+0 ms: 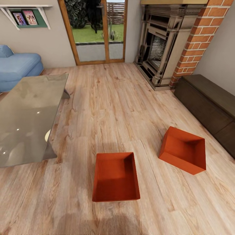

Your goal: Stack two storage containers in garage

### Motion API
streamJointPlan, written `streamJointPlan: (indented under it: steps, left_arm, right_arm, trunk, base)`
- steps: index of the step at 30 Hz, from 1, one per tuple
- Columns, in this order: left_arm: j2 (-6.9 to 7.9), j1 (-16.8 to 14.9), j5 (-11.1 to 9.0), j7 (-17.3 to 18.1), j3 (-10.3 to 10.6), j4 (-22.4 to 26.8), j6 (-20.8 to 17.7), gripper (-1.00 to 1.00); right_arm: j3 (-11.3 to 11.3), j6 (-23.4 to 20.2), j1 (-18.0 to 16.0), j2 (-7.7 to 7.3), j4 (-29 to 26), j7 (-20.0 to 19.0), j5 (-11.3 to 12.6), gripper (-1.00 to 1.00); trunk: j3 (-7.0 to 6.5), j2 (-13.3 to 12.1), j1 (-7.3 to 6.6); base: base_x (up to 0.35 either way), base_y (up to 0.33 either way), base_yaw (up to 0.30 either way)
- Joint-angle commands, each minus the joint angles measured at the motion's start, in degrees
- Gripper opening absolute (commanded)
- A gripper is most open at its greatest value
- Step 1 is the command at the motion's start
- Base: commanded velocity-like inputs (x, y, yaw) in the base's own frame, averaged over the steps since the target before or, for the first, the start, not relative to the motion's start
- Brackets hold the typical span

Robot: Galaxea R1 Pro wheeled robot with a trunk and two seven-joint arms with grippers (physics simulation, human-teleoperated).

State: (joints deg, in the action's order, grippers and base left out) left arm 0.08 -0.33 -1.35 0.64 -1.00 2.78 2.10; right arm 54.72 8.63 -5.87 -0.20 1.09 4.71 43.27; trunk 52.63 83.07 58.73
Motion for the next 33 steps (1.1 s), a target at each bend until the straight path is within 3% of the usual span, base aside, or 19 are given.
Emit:
streamJointPlan:
  steps: [1, 33]
  left_arm:
    - [0.0, 0.0, -0.1, 0.1, -0.1, -0.1, 0.2, 1.0]
    - [0.0, 0.0, -0.1, 0.1, -0.1, -0.1, 0.2, 1.0]
  right_arm:
    - [0.5, 0.2, 0.0, 0.02, 0.1, 0.0, 0.4, 1.0]
    - [1.2, 0.4, 0.0, -0.05, 0.1, -0.1, 0.0, 1.0]
  trunk:
    - [0.03, 0.0, 0.0]
    - [0.03, 0.0, 0.0]
  base:
    - [0.0, 0.0, 0.0]
    - [0.0, 0.0, 0.0]
